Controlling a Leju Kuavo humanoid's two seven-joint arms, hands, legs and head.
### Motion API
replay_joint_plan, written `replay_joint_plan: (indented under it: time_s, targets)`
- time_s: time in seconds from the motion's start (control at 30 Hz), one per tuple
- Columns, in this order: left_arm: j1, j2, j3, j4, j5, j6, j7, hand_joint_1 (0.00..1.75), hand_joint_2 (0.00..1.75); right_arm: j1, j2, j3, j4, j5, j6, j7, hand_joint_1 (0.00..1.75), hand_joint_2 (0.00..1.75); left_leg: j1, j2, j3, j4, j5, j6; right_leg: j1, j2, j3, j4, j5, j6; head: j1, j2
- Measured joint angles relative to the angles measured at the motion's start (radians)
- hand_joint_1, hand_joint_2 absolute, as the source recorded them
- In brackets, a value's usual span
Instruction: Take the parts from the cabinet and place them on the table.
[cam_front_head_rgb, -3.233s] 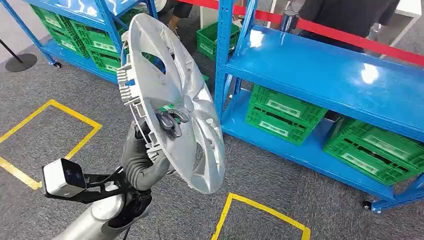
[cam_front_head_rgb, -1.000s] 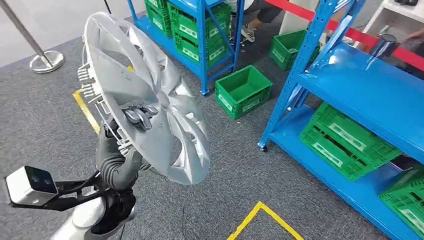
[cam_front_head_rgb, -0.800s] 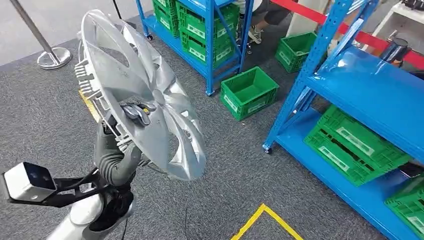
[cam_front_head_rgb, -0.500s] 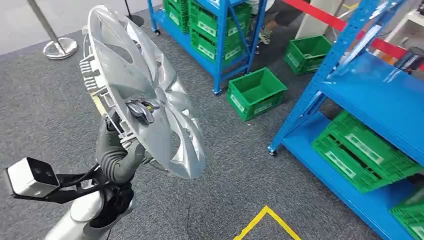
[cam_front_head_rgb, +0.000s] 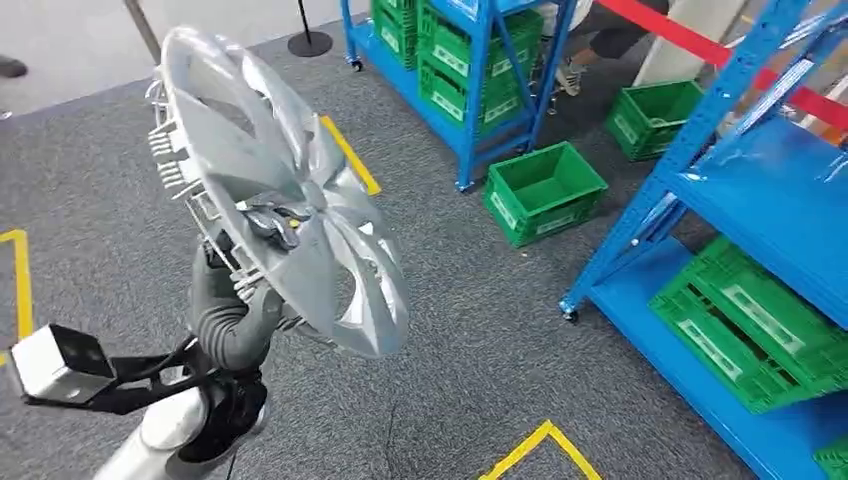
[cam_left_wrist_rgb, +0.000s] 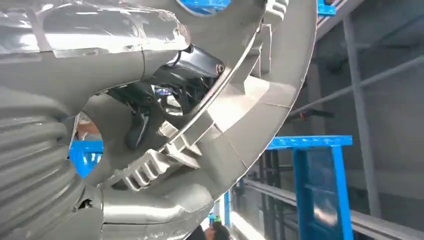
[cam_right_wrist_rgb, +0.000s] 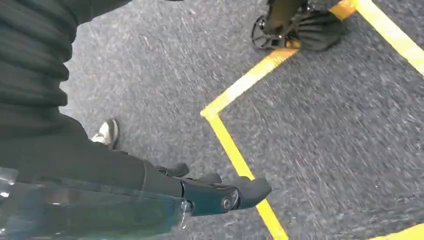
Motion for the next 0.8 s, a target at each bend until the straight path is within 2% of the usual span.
replay_joint_plan:
  time_s: [0.03, 0.07, 0.1, 0.13, 0.17, 0.2, 0.23, 0.27, 0.3, 0.37, 0.4, 0.43, 0.47, 0.53, 0.57, 0.6, 0.63, 0.7, 0.73, 0.77, 0.8]
  targets:
    - [0.001, 0.0, 0.0, 0.002, 0.0, 0.0, -0.001, 1.75, 1.75, 0.002, 0.0, 0.0, 0.0, 0.0, 0.0, 0.0, 0.0, 1.75, 0.002, -0.001, -0.029, 0.068, -0.03, -0.004, 0.0, -0.007, -0.002, 0.002, 0.0, 0.0, 0.001, 0.0]
    - [0.002, 0.0, 0.0, 0.006, 0.002, 0.0, -0.002, 1.75, 1.75, 0.001, 0.0, 0.0, 0.0, 0.002, 0.001, 0.0, 0.0, 1.75, 0.002, -0.002, -0.054, 0.126, -0.047, -0.009, 0.0, -0.014, -0.005, 0.005, -0.001, 0.0, 0.0, 0.0]
    - [0.002, 0.0, 0.0, 0.009, 0.002, 0.0, -0.002, 1.75, 1.75, 0.001, 0.0, 0.0, 0.0, 0.005, 0.001, 0.0, 0.0, 1.75, 0.003, -0.002, -0.052, 0.127, -0.037, -0.012, 0.0, -0.02, -0.007, 0.008, -0.001, 0.001, 0.0, 0.0]
    - [0.002, 0.0, 0.0, 0.011, 0.002, 0.0, -0.002, 1.75, 1.75, 0.0, 0.0, 0.0, 0.0, 0.007, 0.001, 0.0, 0.0, 1.75, 0.004, 0.0, -0.03, 0.091, -0.008, -0.014, -0.002, -0.024, -0.008, 0.013, -0.004, 0.005, 0.0, 0.0]
    - [0.002, 0.0, 0.0, 0.013, 0.002, 0.0, -0.002, 1.75, 1.75, 0.0, 0.001, 0.0, 0.0, 0.008, 0.001, 0.0, 0.0, 1.75, 0.005, 0.006, 0.019, 0.011, 0.035, -0.016, -0.004, -0.03, -0.009, 0.02, -0.009, 0.011, 0.0, 0.0]
    - [0.002, 0.0, 0.0, 0.013, 0.002, -0.001, -0.002, 1.75, 1.75, 0.0, 0.002, 0.0, 0.0, 0.009, 0.001, 0.002, 0.0, 1.75, 0.006, 0.021, 0.074, -0.081, 0.074, -0.017, -0.006, -0.034, -0.009, 0.03, -0.016, 0.018, 0.0, 0.0]
    - [0.001, 0.0, 0.0, 0.014, 0.002, -0.003, -0.002, 1.75, 1.75, 0.0, 0.0, 0.0, 0.0, 0.009, 0.001, 0.002, 0.0, 1.75, 0.0, 0.056, 0.098, -0.121, 0.051, -0.016, -0.005, -0.036, -0.012, 0.037, -0.021, 0.025, -0.001, 0.0]
    - [0.001, 0.0, 0.0, 0.014, 0.002, -0.004, -0.002, 1.75, 1.75, -0.003, -0.003, 0.0, 0.0, 0.009, 0.001, 0.002, 0.0, 1.75, 0.0, 0.05, 0.096, -0.131, 0.058, 0.002, 0.004, -0.038, -0.019, 0.055, -0.03, 0.032, -0.002, 0.0]
    - [0.002, 0.0, -0.001, 0.014, 0.002, -0.004, -0.002, 1.75, 1.75, -0.003, -0.003, 0.0, 0.0, 0.009, 0.001, 0.003, 0.0, 1.75, -0.001, 0.044, 0.093, -0.126, 0.057, 0.013, 0.004, -0.041, -0.019, 0.052, -0.029, 0.033, 0.003, 0.0]
    - [0.003, 0.0, 0.0, 0.015, 0.002, -0.004, -0.003, 1.75, 1.75, -0.001, -0.002, 0.0, -0.001, 0.009, 0.002, 0.003, 0.0, 1.75, -0.004, 0.032, 0.088, -0.126, 0.06, 0.023, 0.002, -0.05, -0.017, 0.047, -0.025, 0.039, 0.002, 0.0]
    - [0.002, 0.0, 0.0, 0.014, 0.002, -0.005, -0.003, 1.75, 1.75, -0.001, -0.002, 0.0, 0.0, 0.009, 0.003, 0.003, 0.0, 1.75, 0.001, 0.026, 0.087, -0.13, 0.064, 0.029, 0.001, -0.048, -0.02, 0.051, -0.033, 0.044, 0.003, 0.0]
    - [0.001, 0.001, 0.0, 0.014, 0.002, -0.006, -0.003, 1.75, 1.75, -0.001, -0.002, 0.0, -0.001, 0.01, 0.004, 0.003, 0.0, 1.75, 0.002, 0.019, 0.087, -0.13, 0.067, 0.034, -0.002, -0.029, -0.026, 0.072, -0.056, 0.053, 0.006, 0.0]
    - [0.0, 0.0, 0.0, 0.014, 0.001, -0.006, -0.001, 1.75, 1.75, -0.001, -0.002, 0.0, -0.001, 0.011, 0.004, 0.003, 0.0, 1.75, 0.002, 0.014, 0.085, -0.13, 0.068, 0.037, -0.005, -0.019, -0.046, 0.123, -0.092, 0.058, 0.009, 0.0]
    - [0.0, 0.001, 0.0, 0.014, 0.001, -0.007, 0.002, 1.75, 1.75, 0.001, -0.002, 0.0, -0.001, 0.012, 0.005, 0.003, 0.0, 1.75, 0.0, -0.001, 0.08, -0.13, 0.071, 0.042, -0.006, -0.016, -0.117, 0.288, -0.173, 0.063, 0.01, 0.0]
    - [0.0, 0.0, 0.0, 0.014, 0.001, -0.007, 0.002, 1.75, 1.75, 0.003, -0.002, 0.0, -0.001, 0.013, 0.006, 0.003, 0.0, 1.75, -0.001, -0.009, 0.078, -0.13, 0.073, 0.045, -0.006, -0.016, -0.146, 0.349, -0.191, 0.062, 0.01, 0.0]
    - [0.001, 0.0, -0.001, 0.015, 0.001, -0.008, 0.002, 1.75, 1.75, 0.004, 0.0, 0.0, -0.001, 0.016, 0.008, 0.003, 0.0, 1.75, -0.003, -0.018, 0.076, -0.13, 0.074, 0.047, -0.005, -0.015, -0.152, 0.362, -0.183, 0.06, 0.01, 0.0]
    - [0.001, 0.0, -0.001, 0.014, 0.001, -0.008, 0.002, 1.75, 1.75, 0.003, 0.001, 0.0, -0.001, 0.018, 0.01, 0.003, 0.0, 1.75, -0.004, -0.027, 0.076, -0.13, 0.075, 0.047, -0.005, -0.012, -0.136, 0.327, -0.15, 0.054, 0.01, 0.0]
    - [0.0, 0.0, -0.001, 0.014, 0.0, -0.009, 0.002, 1.75, 1.75, 0.001, 0.001, 0.0, -0.001, 0.018, 0.011, 0.007, 0.0, 1.75, -0.008, -0.045, 0.08, -0.13, 0.076, 0.045, -0.002, 0.002, -0.065, 0.173, -0.057, 0.036, 0.01, 0.0]
    - [0.0, 0.0, -0.001, 0.013, 0.0, -0.01, 0.002, 1.75, 1.75, 0.001, 0.0, 0.0, 0.0, 0.019, 0.012, 0.01, 0.0, 1.75, -0.005, -0.052, 0.08, -0.132, 0.077, 0.044, 0.002, 0.025, -0.027, 0.087, -0.02, 0.022, 0.01, 0.0]
    - [-0.001, 0.0, -0.001, 0.014, 0.0, -0.01, 0.002, 1.75, 1.75, 0.001, -0.007, 0.0, 0.0, 0.019, 0.014, 0.015, 0.0, 1.75, -0.009, -0.061, 0.075, -0.128, 0.081, 0.037, 0.003, 0.046, -0.02, 0.065, -0.028, 0.01, 0.005, 0.0]
    - [-0.001, 0.0, -0.001, 0.014, -0.001, -0.011, 0.003, 1.75, 1.75, 0.001, -0.005, 0.0, -0.001, 0.019, 0.016, 0.016, 0.0, 1.75, 0.0, -0.067, 0.069, -0.13, 0.085, 0.03, 0.007, 0.041, -0.02, 0.059, -0.027, 0.009, 0.009, 0.0]
